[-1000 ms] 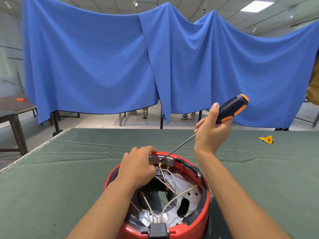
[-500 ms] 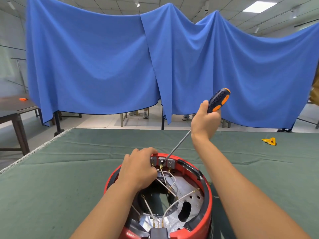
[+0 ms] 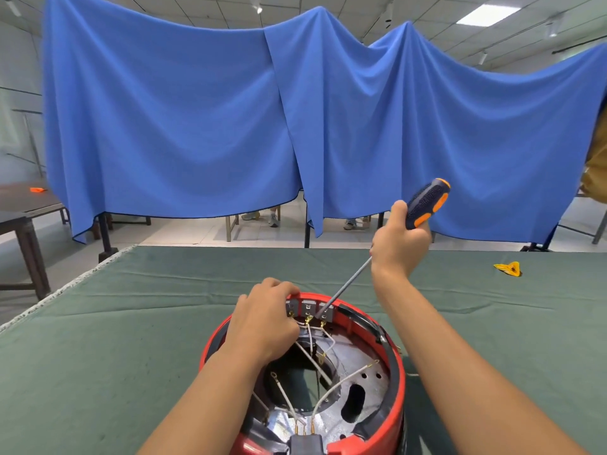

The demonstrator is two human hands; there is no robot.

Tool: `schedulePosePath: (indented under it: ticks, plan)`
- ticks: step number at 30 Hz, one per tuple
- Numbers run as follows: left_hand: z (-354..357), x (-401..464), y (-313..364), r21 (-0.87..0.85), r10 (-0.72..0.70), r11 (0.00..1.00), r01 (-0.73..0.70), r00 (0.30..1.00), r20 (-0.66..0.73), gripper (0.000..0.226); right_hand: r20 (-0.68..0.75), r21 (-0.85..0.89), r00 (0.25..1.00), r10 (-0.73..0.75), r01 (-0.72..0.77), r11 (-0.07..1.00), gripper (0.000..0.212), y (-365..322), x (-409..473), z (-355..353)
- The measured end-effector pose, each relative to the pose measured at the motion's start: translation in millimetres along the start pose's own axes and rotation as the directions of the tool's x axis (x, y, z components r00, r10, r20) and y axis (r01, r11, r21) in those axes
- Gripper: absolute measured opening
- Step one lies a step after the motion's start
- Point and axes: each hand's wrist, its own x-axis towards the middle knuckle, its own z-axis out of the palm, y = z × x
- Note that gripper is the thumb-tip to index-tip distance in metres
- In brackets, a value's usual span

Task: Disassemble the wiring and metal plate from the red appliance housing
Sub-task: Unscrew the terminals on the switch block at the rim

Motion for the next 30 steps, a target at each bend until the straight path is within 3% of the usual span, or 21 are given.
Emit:
schedulePosePath:
  ticks: [5, 10, 14, 17, 19, 21, 23, 26, 30]
  plan:
    - [-2, -4, 4, 0.313, -0.165, 0.936, 0.161, 0.986, -0.015, 0.033, -0.081, 0.178, 0.996, 0.025, -0.011, 0.984, 0.018, -23, -11, -33]
    - [-11, -3, 0, 0.338, -0.172, 0.934, 0.116, 0.975, 0.139, 0.035, -0.036, 0.191, 0.998, 0.042, -0.035, 0.981, 0.017, -37, -30, -47]
    - [-11, -11, 4, 0.386, -0.295, 0.901, 0.199, 0.933, 0.208, 0.051, 0.159, 0.15, 0.984, 0.087, -0.111, 0.983, 0.018, -50, -36, -50]
    - [-3, -21, 4, 0.458, -0.242, 0.874, 0.16, 0.962, 0.126, 0.054, 0.404, 0.003, 0.88, 0.251, -0.276, 0.961, 0.013, -61, -32, -52]
    - [-3, -22, 3, 0.439, -0.211, 0.887, 0.142, 0.971, 0.112, 0.054, 0.472, -0.05, 0.812, 0.344, -0.365, 0.93, 0.01, -67, -28, -55]
    - [-5, -20, 1, 0.409, -0.188, 0.904, 0.123, 0.975, 0.12, 0.051, 0.441, -0.04, 0.815, 0.376, -0.401, 0.915, 0.015, -71, -26, -56]
    - [-4, -19, -1, 0.388, -0.148, 0.918, 0.086, 0.98, 0.132, 0.05, 0.341, 0.07, 0.869, 0.359, -0.404, 0.912, 0.023, -71, -24, -55]
    - [-3, -16, -3, 0.357, -0.097, 0.933, 0.037, 0.984, 0.152, 0.051, 0.17, 0.32, 0.95, 0.262, -0.304, 0.897, 0.03, -67, -28, -54]
    - [-3, -12, -4, 0.34, -0.062, 0.94, 0.008, 0.987, 0.15, 0.054, 0.098, 0.412, 0.988, 0.12, -0.15, 0.899, 0.025, -61, -41, -50]
